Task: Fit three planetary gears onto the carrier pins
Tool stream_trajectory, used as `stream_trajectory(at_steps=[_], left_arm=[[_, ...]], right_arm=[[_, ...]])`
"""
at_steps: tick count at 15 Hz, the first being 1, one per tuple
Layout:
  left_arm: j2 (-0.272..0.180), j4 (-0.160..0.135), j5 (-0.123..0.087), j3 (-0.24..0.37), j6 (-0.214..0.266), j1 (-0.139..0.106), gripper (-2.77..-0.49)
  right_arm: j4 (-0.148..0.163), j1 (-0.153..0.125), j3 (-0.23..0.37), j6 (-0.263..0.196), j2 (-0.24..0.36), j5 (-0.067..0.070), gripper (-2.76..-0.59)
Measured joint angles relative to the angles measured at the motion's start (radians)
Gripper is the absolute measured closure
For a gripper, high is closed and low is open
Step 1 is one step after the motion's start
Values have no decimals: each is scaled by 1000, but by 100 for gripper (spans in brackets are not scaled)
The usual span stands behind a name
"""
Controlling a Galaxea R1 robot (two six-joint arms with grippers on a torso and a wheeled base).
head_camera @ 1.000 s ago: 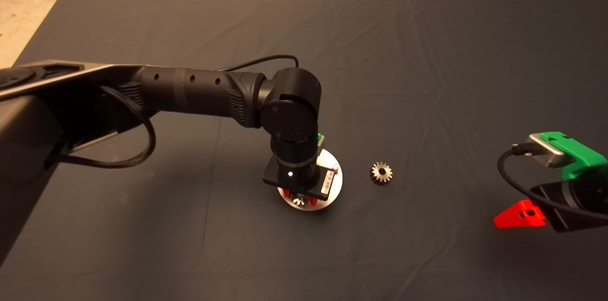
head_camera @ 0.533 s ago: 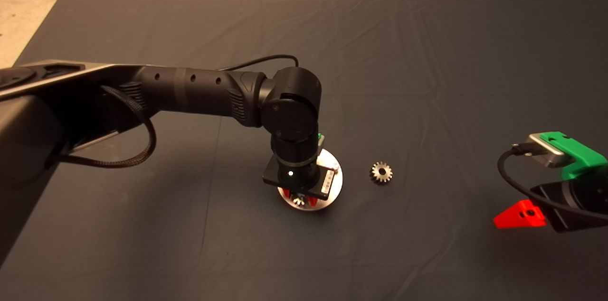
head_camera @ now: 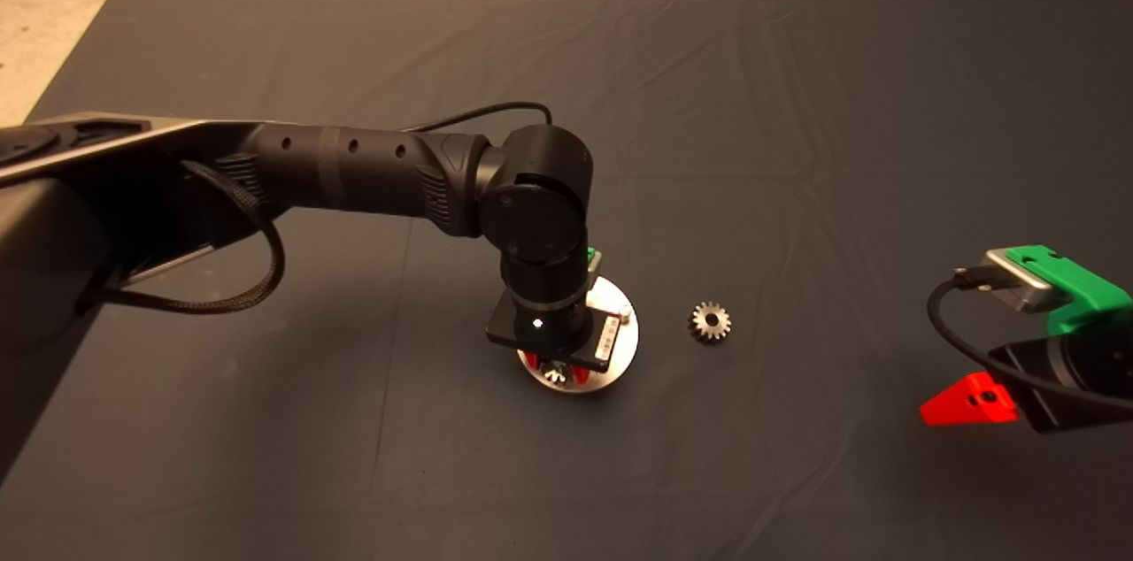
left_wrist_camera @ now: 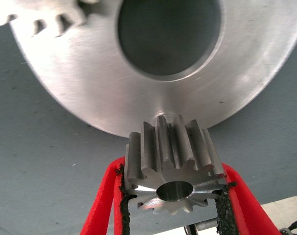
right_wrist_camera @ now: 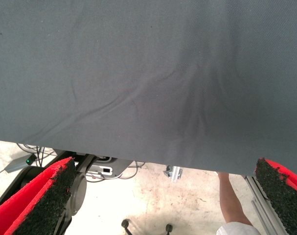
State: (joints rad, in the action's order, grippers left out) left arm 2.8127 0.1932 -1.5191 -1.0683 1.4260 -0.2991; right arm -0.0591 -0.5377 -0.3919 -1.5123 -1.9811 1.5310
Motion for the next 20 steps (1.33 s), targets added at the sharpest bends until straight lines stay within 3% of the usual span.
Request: stream_trajectory(at_steps=[3,13,16,20], left_arm=[[-20,-2,0,9,0,0,-82],[-16,-3,-8,9,0,0,-82],[-4,-3,-18,8,0,2,-82],[27,-6,-17,-7,0,11,-82]], right_arm=[[0,0,0,0,0,0,-273],[0,0,0,0,0,0,-273],[0,0,0,0,0,1,-273],[0,0,0,0,0,0,-273]])
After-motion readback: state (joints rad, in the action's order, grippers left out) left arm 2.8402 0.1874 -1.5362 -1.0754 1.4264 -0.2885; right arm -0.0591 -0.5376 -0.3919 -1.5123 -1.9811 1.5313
